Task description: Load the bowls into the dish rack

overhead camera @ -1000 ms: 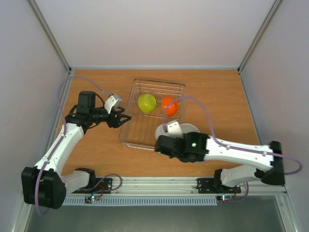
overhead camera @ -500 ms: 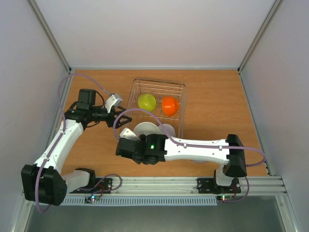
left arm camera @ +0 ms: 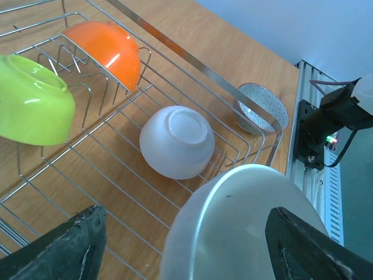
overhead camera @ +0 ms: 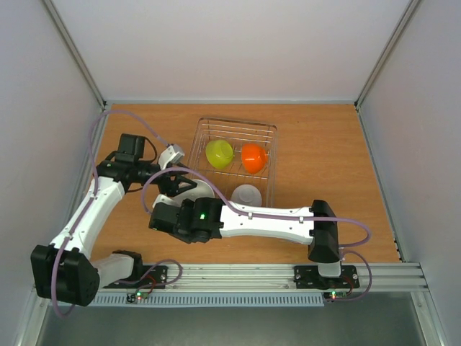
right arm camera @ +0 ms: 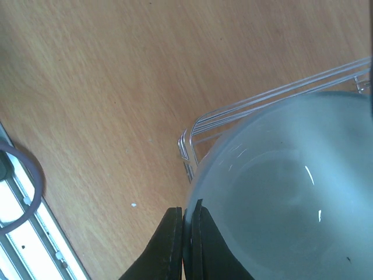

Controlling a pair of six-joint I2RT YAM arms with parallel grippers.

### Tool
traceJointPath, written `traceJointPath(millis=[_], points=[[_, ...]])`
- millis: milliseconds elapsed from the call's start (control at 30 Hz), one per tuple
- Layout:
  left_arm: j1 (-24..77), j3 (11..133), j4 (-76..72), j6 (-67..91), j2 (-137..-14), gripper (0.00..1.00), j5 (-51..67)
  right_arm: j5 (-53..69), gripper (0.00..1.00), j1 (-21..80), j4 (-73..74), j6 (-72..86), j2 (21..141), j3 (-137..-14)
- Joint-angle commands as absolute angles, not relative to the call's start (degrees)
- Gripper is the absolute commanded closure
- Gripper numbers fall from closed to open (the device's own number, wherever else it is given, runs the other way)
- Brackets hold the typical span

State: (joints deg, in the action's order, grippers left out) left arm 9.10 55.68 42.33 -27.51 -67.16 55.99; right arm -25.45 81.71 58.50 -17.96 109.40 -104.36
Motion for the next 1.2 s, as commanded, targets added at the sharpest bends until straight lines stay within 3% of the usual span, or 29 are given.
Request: traceJointPath(millis=[0,100,533,800,933,1000,1100,1167], points=[[10.3,58.2,46.8,-32.0,-67.8,0.26,55.9,-27.1,0.99,81.5,59.5,-21.5,109.9,-108.0],[11.6,58.6,48.0,-33.6,-68.3,0.34,53.9,-27.3,0.99,81.2,59.5,-21.7,110.1,-108.1],[17.0,57.1,45.4,-33.9,-69.7,0.99,42.6,-28.3,0.99,80.8,59.4,-22.0,109.3,-106.7],[17.4,56.6,44.9,-34.0,-69.0,0.99,42.3,-29.1,0.99,80.8,58.8,-21.9,109.2,-106.1],[17.5,56.3,44.8,-34.2,-68.3,1.00,43.0,-30.4,0.93,80.6,57.8,-20.8,108.5,-104.6],[17.4,56.1,44.6,-34.1,-67.8,0.99,43.4,-31.1,0.84,80.6,56.7,-19.7,107.4,-103.1],[17.5,55.8,44.3,-34.1,-67.4,1.00,44.1,-32.0,0.61,80.5,53.5,-18.4,104.6,-99.3],[17.4,55.7,44.5,-34.3,-67.4,1.00,44.7,-32.5,0.51,80.4,50.6,-17.7,101.9,-96.0]])
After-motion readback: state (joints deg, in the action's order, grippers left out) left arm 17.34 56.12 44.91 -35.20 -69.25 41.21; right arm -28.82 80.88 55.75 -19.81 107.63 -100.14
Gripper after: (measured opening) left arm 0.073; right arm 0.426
